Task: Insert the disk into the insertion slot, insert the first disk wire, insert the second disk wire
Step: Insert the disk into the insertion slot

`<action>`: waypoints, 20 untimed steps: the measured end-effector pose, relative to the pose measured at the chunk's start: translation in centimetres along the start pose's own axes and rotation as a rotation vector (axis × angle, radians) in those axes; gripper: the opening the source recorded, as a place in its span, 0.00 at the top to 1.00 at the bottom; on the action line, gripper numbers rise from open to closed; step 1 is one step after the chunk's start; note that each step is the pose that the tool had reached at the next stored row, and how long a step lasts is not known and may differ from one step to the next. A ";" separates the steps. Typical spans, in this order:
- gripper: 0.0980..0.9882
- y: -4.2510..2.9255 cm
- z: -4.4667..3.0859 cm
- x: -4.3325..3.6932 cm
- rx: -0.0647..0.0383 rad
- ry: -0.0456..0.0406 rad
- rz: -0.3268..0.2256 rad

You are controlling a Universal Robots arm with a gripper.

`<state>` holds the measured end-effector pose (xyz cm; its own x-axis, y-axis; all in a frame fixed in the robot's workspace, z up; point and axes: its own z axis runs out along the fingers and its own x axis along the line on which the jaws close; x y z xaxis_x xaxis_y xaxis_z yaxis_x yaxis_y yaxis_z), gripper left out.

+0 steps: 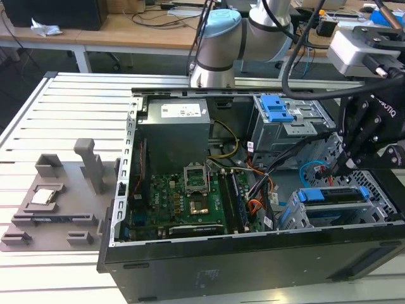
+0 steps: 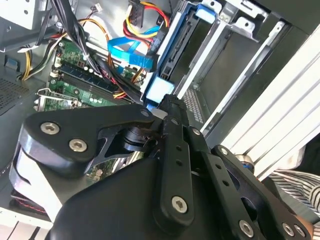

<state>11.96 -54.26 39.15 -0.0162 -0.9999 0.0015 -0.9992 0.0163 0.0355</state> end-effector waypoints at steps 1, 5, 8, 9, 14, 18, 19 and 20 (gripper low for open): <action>0.99 -0.06 0.16 0.00 0.000 0.0002 0.000; 0.99 -0.26 1.02 0.00 0.000 0.0001 0.000; 0.99 -0.32 1.43 0.00 0.000 0.0002 0.000; 0.99 -0.34 1.58 0.00 0.000 0.0001 0.000; 0.99 -0.43 1.80 0.00 -0.001 0.0002 0.000; 0.99 -0.44 1.80 -0.01 0.000 0.0002 0.000; 0.99 -0.44 1.80 -0.01 0.000 0.0002 0.000; 0.99 -0.44 1.80 -0.01 0.000 0.0002 0.000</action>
<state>12.34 -54.26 37.34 -0.0163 -0.9999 0.0017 -0.9992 0.0164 0.0360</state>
